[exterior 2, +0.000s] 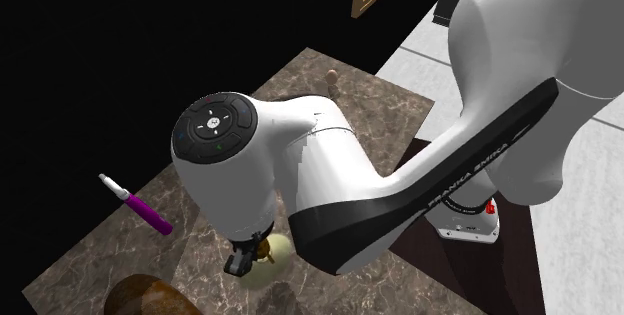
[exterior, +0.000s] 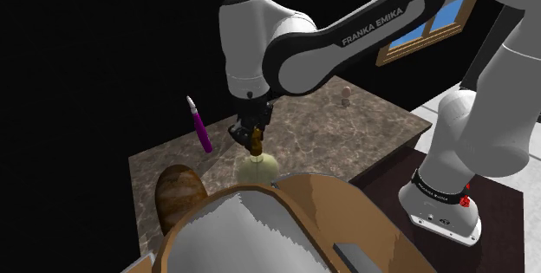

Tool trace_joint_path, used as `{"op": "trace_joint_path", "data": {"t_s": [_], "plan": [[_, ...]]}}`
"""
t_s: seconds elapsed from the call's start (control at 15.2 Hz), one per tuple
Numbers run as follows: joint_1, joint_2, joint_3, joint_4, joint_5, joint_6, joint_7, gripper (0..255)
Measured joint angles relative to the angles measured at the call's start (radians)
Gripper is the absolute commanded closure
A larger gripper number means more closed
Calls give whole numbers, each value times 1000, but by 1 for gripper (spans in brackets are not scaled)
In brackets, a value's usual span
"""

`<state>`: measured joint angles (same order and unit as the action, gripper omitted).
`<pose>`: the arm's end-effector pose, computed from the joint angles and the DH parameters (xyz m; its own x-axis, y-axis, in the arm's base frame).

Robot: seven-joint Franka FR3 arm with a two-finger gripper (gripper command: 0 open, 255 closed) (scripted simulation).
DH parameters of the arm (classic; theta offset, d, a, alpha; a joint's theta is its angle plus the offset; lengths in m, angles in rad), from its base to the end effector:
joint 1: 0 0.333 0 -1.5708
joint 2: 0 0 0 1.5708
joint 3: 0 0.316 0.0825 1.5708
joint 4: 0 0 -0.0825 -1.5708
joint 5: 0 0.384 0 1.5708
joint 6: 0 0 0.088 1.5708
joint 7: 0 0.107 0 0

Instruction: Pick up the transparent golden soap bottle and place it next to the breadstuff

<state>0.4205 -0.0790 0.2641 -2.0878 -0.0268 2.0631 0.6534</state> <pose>0.4132 0.3384 0.4629 0.9968 0.0430 0.0678 0.0428 -0.9991 0.0045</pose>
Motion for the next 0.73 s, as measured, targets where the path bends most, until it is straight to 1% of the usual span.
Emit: {"op": "trace_joint_path", "data": {"t_s": [0.26, 0.66, 0.73], "plan": [[0, 17, 1, -35, -6, 52, 5, 255], [0, 20, 1, -43, -7, 63, 7, 255], [0, 20, 1, -43, -7, 63, 7, 0]]}}
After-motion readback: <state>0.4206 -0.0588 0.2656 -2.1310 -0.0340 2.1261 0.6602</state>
